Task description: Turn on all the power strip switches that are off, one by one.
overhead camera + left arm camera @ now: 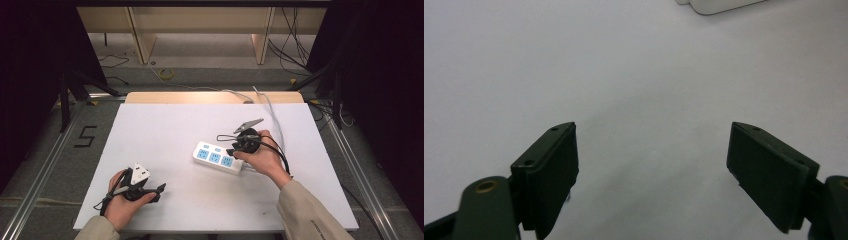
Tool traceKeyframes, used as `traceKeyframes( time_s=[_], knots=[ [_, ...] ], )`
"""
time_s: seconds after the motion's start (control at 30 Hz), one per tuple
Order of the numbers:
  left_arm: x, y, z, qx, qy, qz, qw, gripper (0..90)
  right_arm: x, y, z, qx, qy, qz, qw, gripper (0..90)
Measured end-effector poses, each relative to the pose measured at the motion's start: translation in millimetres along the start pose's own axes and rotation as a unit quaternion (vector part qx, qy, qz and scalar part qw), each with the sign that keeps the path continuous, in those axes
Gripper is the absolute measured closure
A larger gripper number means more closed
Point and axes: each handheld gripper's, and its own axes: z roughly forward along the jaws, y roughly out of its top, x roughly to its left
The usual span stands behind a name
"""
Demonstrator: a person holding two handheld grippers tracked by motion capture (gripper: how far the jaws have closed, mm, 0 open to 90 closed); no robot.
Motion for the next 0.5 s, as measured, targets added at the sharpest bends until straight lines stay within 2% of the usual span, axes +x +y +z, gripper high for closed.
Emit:
traceKeyframes(
  time_s=[0.13, 0.23, 0.33, 0.5],
  knots=[
    [0.7, -0.5, -0.6, 0.002, 0.001, 0.001, 1.0000, 20.5, -0.5, -15.5, -8.1, -0.009, -0.009, 0.003, 0.9999, 58.5],
    [0.6, -0.3, -0.7, 0.002, 0.001, 0.000, 1.0000, 20.5, -1.0, -28.4, -16.9, -0.029, -0.012, 0.010, 0.9995, 55.8],
    [0.5, -0.6, -0.2, 0.003, 0.001, 0.001, 1.0000, 20.5, -0.7, -41.5, -24.7, -0.039, -0.018, 0.002, 0.9991, 53.4],
    [0.2, -0.9, 0.9, 0.004, 0.000, -0.002, 1.0000, 20.5, -3.6, -67.7, -39.3, -0.060, -0.017, 0.025, 0.9977, 51.4]
  ],
)
